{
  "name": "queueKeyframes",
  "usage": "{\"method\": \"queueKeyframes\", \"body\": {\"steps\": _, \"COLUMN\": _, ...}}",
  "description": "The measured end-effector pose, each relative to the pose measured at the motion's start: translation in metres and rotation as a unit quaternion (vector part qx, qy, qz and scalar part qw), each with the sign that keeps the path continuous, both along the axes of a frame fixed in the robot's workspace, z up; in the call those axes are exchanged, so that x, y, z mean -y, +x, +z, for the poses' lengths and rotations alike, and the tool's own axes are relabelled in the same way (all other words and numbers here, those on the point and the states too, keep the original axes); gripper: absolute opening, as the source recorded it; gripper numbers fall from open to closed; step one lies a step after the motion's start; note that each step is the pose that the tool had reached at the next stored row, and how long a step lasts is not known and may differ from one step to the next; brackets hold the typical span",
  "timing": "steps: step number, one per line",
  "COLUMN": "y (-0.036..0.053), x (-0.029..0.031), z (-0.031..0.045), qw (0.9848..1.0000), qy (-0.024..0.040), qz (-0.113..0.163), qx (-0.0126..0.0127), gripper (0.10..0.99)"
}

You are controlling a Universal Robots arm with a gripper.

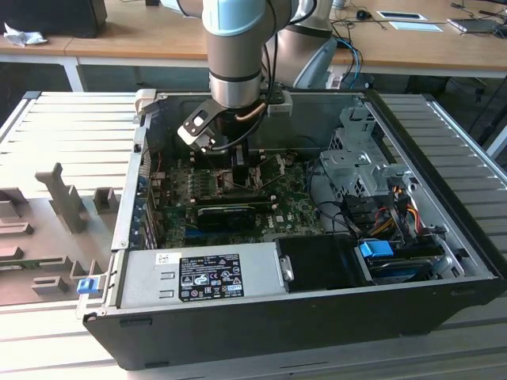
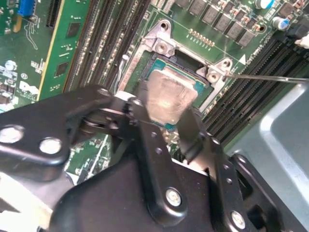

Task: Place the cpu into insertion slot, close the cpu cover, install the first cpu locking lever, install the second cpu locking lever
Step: 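Place the cpu into insertion slot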

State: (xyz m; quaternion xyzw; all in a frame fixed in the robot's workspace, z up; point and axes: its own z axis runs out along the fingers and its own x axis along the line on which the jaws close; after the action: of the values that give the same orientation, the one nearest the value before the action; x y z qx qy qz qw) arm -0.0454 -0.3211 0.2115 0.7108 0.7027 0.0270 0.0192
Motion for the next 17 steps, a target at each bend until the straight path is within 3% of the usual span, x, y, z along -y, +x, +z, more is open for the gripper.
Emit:
{"method": "queueKeyframes", "body": {"steps": 9, "y": 0.0000, "x": 0.0000, "z": 0.0070, "qw": 1.0000, "qy": -0.0002, "qz": 0.000, "qx": 0.0000, "gripper": 0.106}}
{"method": "queueKeyframes", "body": {"steps": 17, "y": 0.0000, "x": 0.0000, "z": 0.0120, "qw": 1.0000, "qy": -0.0001, "qz": 0.000, "qx": 0.0000, "gripper": 0.106}}
